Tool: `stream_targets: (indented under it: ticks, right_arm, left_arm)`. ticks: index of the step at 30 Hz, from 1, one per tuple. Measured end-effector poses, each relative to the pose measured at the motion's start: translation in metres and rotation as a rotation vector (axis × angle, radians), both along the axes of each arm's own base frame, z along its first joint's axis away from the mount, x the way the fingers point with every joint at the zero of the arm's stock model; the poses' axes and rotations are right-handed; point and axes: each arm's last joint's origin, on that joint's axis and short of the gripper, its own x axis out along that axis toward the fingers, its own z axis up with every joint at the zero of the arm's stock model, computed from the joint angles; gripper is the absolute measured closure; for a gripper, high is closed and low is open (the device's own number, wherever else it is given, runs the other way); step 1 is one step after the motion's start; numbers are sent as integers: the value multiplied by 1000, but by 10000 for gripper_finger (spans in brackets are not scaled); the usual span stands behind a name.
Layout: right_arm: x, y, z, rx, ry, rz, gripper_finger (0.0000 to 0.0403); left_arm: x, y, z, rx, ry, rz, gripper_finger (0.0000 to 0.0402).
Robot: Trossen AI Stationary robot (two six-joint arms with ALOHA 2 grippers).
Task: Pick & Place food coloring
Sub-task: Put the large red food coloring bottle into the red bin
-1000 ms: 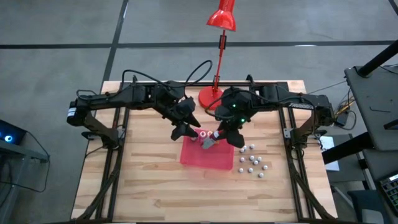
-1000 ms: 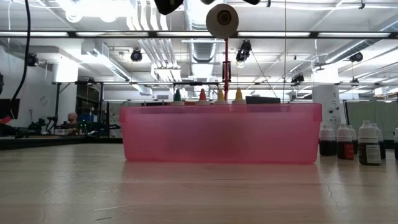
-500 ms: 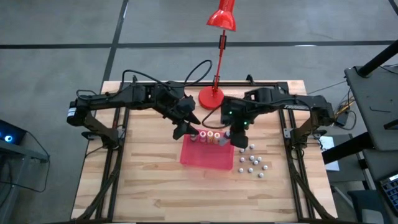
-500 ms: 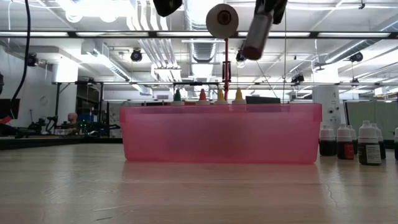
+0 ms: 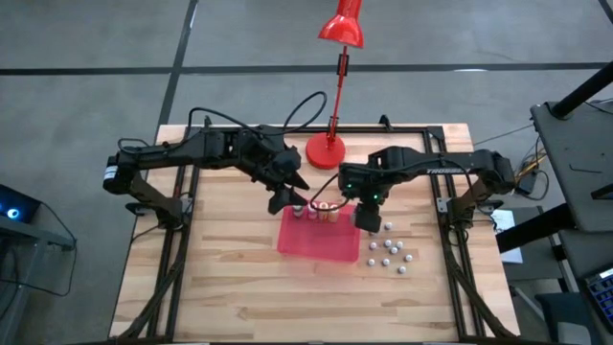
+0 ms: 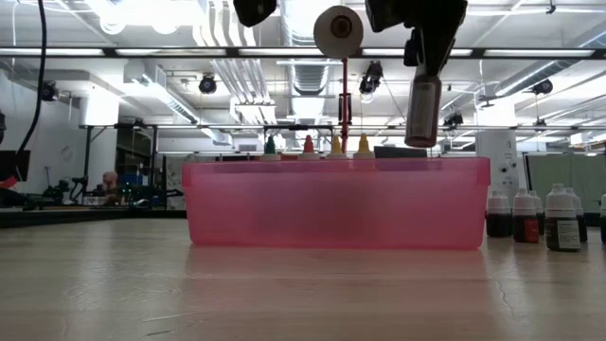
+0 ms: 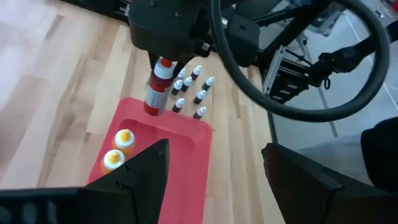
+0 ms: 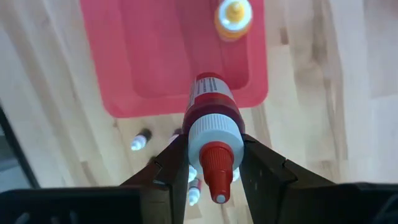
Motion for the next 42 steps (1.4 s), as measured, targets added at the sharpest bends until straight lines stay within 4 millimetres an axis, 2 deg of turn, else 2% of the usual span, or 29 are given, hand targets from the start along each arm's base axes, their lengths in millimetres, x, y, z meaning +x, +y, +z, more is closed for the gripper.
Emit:
stream_targets:
  ticks: [12,20,26,30,35,42]
  right_arm:
    - [0,-6,-1,-12,-1,-34,296]
    - [0,-11,-1,-8,-1,-48,296]
    - [1,-12,-1,-17,-15,1,296]
    - [2,-14,-3,-15,-23,3,295]
    - [2,-16,-3,-18,-30,-1,294]
    - [3,-18,-3,-18,-36,-7,293]
  left_arm:
    - [0,0,0,12,-1,4,171]
    - [-2,2,-3,117,26,29,180]
    - [-5,3,-3,161,28,15,245]
    - [-8,5,-2,234,41,44,306]
    - [-9,5,-3,241,57,42,388]
    - [-14,5,-9,240,90,39,401]
